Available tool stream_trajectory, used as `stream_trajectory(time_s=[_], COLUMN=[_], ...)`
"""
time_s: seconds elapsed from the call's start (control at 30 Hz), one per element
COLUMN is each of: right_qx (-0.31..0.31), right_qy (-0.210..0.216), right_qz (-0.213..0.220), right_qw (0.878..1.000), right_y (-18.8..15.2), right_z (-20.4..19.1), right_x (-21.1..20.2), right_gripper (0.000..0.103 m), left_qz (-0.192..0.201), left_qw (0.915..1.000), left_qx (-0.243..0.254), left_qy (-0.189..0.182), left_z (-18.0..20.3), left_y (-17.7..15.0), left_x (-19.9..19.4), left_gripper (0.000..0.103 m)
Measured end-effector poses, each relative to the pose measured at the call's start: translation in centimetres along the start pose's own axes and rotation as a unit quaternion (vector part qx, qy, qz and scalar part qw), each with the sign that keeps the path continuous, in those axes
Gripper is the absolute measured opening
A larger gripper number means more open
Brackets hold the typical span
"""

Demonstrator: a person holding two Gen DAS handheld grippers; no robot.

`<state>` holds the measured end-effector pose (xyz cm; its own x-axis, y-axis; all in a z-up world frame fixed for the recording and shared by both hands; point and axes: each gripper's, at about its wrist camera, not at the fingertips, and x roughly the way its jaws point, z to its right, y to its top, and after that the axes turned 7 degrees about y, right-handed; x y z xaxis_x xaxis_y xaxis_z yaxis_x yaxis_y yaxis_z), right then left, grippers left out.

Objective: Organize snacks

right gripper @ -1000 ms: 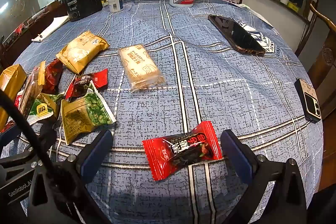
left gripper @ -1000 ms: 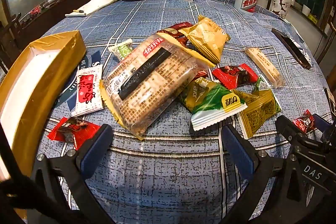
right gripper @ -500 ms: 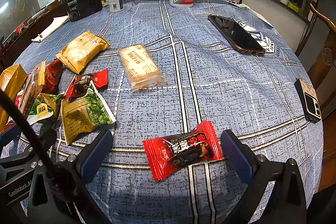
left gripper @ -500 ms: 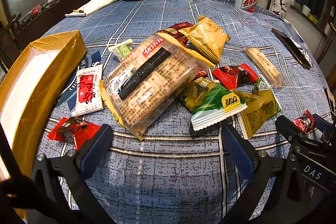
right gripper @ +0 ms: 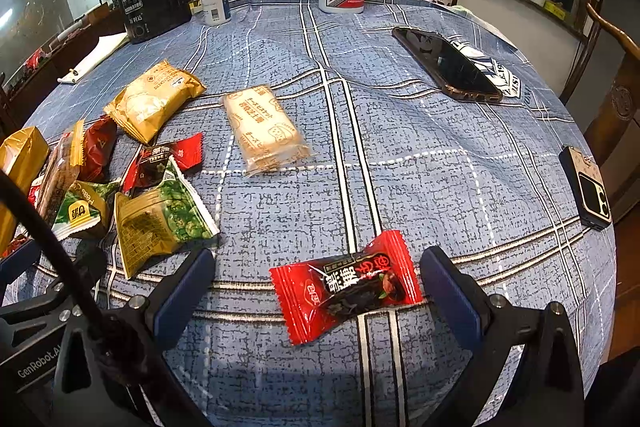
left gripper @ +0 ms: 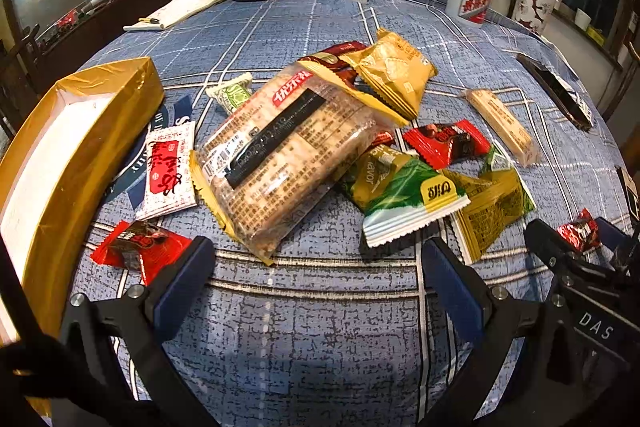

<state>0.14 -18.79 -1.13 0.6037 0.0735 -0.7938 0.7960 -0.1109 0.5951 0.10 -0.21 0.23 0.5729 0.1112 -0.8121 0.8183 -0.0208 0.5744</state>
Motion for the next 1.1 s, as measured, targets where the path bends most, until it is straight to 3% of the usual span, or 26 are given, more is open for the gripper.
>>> stream_trajectory(time_s=[0.37,0.47,0.53,0.57,0.63,0.8,0.9,1.0,1.1], right_qx=[-0.007,-0.012,-0.009,-0.003,0.012,0.014,0.004,0.003,0.01], right_qy=[0.009,0.009,0.008,0.004,-0.012,-0.073,-0.091,-0.077,-0.065], right_qz=[-0.021,-0.029,-0.038,-0.04,-0.037,0.008,0.052,0.089,0.109], right_qw=[1.0,0.999,0.999,0.999,0.999,0.997,0.994,0.993,0.992], right_y=[-0.2,-0.4,-0.7,-0.9,-1.5,-2.9,-2.7,-2.6,-1.9], right_z=[-0.2,-0.3,-0.2,0.0,0.2,-1.1,-3.2,-5.3,-6.2], right_x=[-0.3,-0.5,-0.8,-1.0,-2.2,-7.4,-11.1,-13.7,-14.5], right_gripper=[0.103,0.103,0.102,0.096,0.089,0.089,0.089,0.089,0.089], left_qz=[-0.017,-0.012,-0.012,-0.006,0.012,0.049,0.072,0.143,0.223], left_qw=[0.9983,0.9964,0.9946,0.9931,0.9904,0.974,0.966,0.9618,0.9564], left_qx=[0.045,0.056,0.05,0.046,0.038,0.025,0.037,0.037,0.034], left_qy=[-0.032,-0.062,-0.09,-0.108,-0.133,-0.22,-0.246,-0.231,-0.185], left_z=[-0.1,0.0,-0.6,-1.2,-2.5,-6.8,-9.8,-13.6,-16.9], left_y=[-0.5,-1.3,-1.8,-2.1,-2.5,-3.8,-4.1,-4.6,-4.6], left_x=[-0.3,-1.5,-2.5,-3.5,-5.3,-10.2,-12.7,-16.0,-19.0], left_gripper=[0.102,0.094,0.094,0.094,0.094,0.09,0.089,0.089,0.089])
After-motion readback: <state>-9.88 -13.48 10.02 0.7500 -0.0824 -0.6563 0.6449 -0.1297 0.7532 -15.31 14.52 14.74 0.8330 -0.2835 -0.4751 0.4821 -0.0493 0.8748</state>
